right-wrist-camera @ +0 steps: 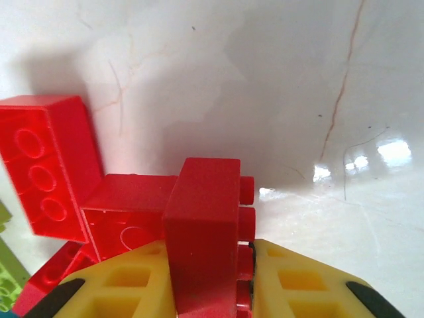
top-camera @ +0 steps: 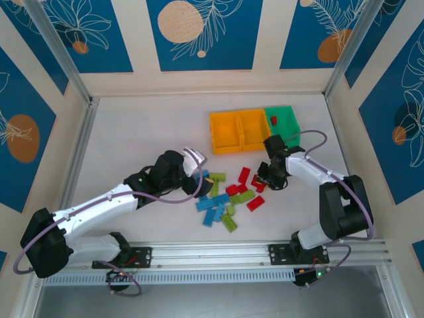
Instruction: Sort the legos into containers by color
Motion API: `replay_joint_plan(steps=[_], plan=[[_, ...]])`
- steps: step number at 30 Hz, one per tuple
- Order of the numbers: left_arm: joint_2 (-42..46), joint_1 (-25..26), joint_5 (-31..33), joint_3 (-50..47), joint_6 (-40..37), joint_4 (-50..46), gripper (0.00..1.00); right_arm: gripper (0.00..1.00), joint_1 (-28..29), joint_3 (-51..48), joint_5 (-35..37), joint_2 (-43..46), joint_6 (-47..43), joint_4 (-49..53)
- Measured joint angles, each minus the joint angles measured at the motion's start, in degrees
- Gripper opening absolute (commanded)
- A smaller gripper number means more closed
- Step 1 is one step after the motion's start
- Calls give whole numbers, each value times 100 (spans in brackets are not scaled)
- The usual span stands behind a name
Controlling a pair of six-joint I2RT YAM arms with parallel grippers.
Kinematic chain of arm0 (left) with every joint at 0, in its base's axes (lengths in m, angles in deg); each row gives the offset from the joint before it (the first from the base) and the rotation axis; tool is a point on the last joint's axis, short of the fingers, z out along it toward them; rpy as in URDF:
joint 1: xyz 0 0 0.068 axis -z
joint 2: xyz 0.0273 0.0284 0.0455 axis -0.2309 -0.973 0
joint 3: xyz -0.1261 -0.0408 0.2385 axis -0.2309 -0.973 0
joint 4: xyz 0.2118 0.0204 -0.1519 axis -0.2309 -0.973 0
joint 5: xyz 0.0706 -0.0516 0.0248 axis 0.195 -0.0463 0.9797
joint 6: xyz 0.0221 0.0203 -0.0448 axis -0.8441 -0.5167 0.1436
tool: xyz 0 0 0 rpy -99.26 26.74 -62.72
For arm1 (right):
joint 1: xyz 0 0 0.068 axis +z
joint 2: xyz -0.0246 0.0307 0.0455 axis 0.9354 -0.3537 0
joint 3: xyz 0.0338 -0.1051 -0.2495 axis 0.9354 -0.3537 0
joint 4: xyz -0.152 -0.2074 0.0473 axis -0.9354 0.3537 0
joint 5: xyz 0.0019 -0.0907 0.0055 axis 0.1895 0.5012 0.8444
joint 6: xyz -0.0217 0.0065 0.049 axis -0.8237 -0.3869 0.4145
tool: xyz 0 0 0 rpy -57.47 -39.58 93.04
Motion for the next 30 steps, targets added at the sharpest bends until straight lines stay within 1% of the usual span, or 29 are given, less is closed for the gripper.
replay_joint_plan(steps=[2,3,7,12,14,17,18,21,25,30], plan=[[0,0,-11,0,0,2,100,37,-4,52,46,33,-31,13],[0,0,-20,0,0,4,100,38,-7,103,66,2,-46,20],[2,0,-22,-4,0,9,100,39,-9,313,59,-330,-114,24],[116,0,-20,-83,2,20,100,39,-9,330,61,-629,-136,-13],[140,0,-17,-105,2,20,100,46,-9,330,87,-651,-138,-13],[140,0,-17,-114,2,20,100,51,-9,328,114,-658,-166,-15],[140,0,-17,-114,2,20,100,50,-9,321,103,-658,-181,-37],[140,0,-17,-114,0,31,100,42,-4,258,103,-647,-170,-90],[138,0,-20,-114,2,37,100,41,-4,203,125,-612,-155,-105],[133,0,-20,-114,2,37,100,30,-4,149,131,-673,-149,-146]])
